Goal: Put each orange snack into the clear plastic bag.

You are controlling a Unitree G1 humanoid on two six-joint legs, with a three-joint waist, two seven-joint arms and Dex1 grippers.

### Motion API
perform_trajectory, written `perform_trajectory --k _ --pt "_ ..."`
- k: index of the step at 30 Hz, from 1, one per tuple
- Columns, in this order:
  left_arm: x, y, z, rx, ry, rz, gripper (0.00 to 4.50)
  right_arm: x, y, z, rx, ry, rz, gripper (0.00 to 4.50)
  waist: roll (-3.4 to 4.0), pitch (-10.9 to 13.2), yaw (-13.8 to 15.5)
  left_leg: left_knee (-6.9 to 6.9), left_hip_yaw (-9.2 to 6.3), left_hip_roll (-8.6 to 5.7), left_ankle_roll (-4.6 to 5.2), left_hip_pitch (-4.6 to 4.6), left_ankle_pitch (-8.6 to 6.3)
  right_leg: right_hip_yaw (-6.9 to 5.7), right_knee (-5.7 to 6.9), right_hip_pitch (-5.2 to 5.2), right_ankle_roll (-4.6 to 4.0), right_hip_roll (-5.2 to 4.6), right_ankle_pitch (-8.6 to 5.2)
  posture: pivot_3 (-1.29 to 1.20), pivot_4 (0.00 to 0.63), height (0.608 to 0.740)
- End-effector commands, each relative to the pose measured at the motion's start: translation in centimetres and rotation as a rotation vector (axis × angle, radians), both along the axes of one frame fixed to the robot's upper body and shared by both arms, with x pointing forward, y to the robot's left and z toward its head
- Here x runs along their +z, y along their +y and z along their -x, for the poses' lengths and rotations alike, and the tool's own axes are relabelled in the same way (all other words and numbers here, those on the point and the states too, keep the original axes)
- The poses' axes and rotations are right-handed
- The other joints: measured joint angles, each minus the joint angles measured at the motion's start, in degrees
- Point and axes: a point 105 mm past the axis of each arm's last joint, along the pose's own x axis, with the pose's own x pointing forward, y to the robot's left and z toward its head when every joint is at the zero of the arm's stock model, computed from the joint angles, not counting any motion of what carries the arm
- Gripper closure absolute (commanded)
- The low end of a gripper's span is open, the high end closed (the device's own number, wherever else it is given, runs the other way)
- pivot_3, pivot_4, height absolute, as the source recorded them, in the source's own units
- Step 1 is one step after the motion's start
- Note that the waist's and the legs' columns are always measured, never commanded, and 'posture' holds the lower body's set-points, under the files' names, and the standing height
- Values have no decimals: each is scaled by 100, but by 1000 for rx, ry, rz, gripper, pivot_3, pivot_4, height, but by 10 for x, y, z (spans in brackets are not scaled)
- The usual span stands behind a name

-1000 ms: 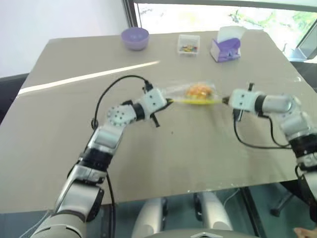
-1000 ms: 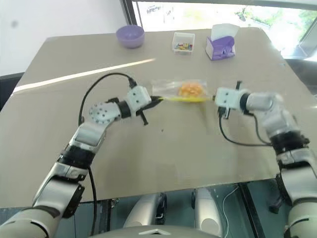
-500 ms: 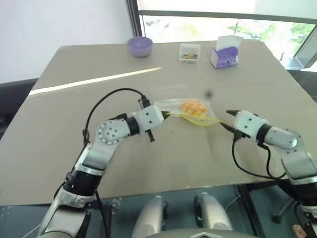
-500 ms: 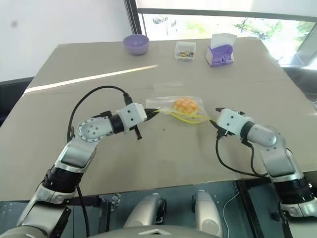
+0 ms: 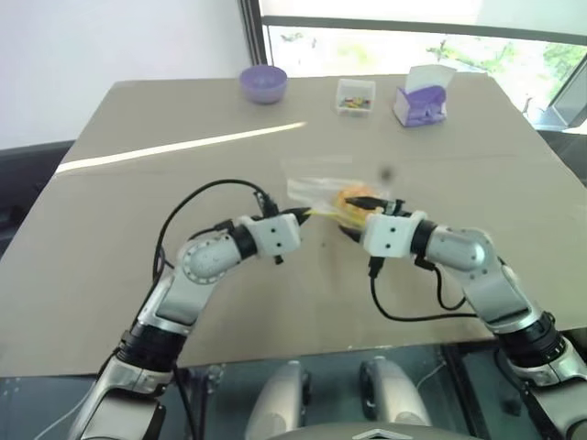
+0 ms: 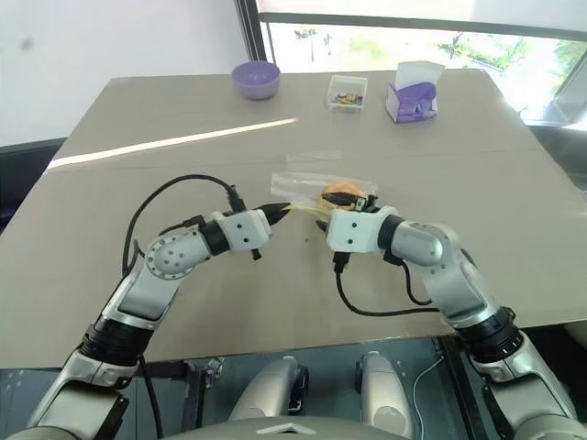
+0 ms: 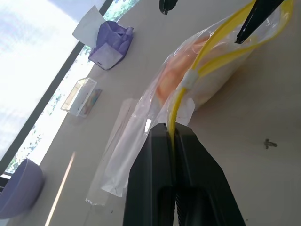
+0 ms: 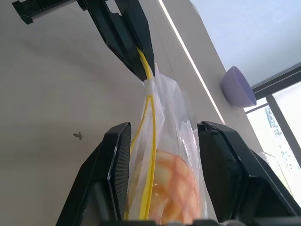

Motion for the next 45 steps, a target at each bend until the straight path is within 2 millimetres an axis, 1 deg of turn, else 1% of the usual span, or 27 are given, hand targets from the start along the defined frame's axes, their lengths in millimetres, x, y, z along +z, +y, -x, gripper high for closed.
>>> perform_trajectory --k 1,2,3,4,7,14,23,36,45 --pt "10 -2 3 -6 -31 25 4500 11 13 -2 29 -77 -13 2129 0 0 -12 -4 0 0 0 1 0 0 0 -1 0 0 0 0 150 740" --pt "10 -2 3 -7 -27 25 4500 12 16 -3 32 -81 -16 2129 0 0 -17 -8 0 2 0 1 0 0 0 -3 0 2 0 0 150 740" --pt "10 -2 3 -8 -23 25 4500 13 19 -4 39 -85 -19 2365 0 0 -17 -10 0 4 0 2 0 -1 1 -3 -1 4 0 0 150 740" --pt "10 -3 4 -10 -20 25 4500 13 22 -4 47 -87 -21 2678 0 0 -15 -11 0 4 0 2 0 -2 1 -4 -1 5 0 0 150 740" --pt "10 -3 4 -11 -13 27 4500 13 27 -3 62 -94 -20 3869 0 0 -14 -11 0 3 0 0 0 -2 0 -6 -1 4 0 0 150 740" --pt "11 -5 5 -21 -8 36 4500 11 34 -2 90 -97 -17 3869 0 0 -13 -12 -1 2 0 0 0 -3 0 -6 -1 3 0 0 150 740" --pt "13 -4 5 -12 6 49 4500 6 37 1 117 -91 5 3869 1 0 -15 -14 -1 3 0 0 0 -3 -1 -7 -1 3 0 0 150 740" --pt "15 -4 4 -10 9 49 4500 6 33 -6 80 -110 14 3869 1 1 -14 -17 -1 3 0 -1 0 -2 -2 -8 -1 3 0 0 150 740" --pt "14 -2 4 -3 11 49 4500 6 30 -6 71 -110 17 3869 1 1 -14 -19 -1 3 -1 -2 0 -2 -5 -8 -1 3 0 0 150 740"
